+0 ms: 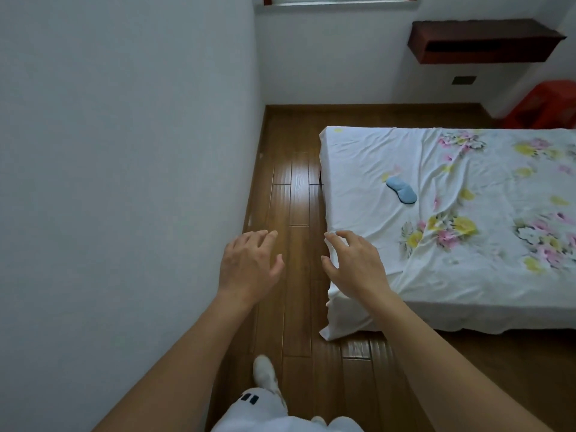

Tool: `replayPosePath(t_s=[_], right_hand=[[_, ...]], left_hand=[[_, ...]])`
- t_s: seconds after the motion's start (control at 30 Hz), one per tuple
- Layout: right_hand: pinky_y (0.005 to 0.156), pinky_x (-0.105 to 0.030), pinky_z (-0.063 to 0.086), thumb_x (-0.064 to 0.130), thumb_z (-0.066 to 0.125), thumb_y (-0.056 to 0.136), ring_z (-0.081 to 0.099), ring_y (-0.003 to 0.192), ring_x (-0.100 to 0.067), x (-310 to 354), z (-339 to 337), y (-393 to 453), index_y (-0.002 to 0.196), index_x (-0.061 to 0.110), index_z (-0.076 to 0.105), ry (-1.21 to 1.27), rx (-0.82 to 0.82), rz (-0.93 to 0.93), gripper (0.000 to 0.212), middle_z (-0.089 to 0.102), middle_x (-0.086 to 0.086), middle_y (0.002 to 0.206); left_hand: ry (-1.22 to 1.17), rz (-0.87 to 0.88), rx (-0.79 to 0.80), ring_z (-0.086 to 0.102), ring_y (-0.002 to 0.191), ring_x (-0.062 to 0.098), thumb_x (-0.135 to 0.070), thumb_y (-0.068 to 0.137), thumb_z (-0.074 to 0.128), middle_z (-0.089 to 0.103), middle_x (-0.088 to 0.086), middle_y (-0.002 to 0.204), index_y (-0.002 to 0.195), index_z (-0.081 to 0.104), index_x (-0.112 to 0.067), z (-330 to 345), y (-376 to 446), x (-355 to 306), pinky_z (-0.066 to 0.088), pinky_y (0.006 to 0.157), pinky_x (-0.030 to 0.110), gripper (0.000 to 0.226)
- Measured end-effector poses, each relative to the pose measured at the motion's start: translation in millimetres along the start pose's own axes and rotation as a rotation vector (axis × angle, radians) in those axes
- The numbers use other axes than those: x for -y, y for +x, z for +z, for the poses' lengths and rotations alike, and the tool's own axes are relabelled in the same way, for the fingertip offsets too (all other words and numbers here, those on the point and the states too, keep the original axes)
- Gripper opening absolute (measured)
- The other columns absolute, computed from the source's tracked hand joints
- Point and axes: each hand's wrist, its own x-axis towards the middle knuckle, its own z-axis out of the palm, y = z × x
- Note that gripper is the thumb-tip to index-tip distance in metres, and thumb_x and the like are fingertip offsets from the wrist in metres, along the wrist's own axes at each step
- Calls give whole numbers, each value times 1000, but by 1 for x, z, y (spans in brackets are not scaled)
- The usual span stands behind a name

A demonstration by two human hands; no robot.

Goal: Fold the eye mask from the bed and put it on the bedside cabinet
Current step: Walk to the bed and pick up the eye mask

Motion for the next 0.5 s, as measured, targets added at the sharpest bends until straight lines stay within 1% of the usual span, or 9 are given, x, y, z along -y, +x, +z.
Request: replayPosePath(t_s=[0.2, 0.33, 0.5], right_hand=[[106, -47, 47, 40, 58, 92, 55, 127, -28, -4, 18, 82, 137, 23, 54, -6, 13, 13, 49, 59, -8, 140], [107, -46, 46, 41, 58, 92, 54, 128, -26, -1, 26, 159, 138, 23, 53, -25, 7, 43, 49, 59, -7, 141], [105, -44, 49, 40, 58, 93, 55, 127, -24, 10, 34, 251, 138, 22, 54, -2, -12, 115, 49, 59, -6, 140]], left_hand=[[-20, 4, 17, 59, 121, 25, -42, 90, 55, 65, 5, 132, 135, 55, -20, 21, 83, 26, 50, 102, 45, 50], [-27, 32, 5, 60, 119, 25, -40, 89, 57, 67, 5, 130, 133, 57, -19, 30, 160, 54, 50, 100, 44, 48], [-32, 86, 2, 61, 118, 23, -40, 88, 59, 67, 3, 128, 132, 57, -20, 35, 259, 91, 49, 101, 45, 48]])
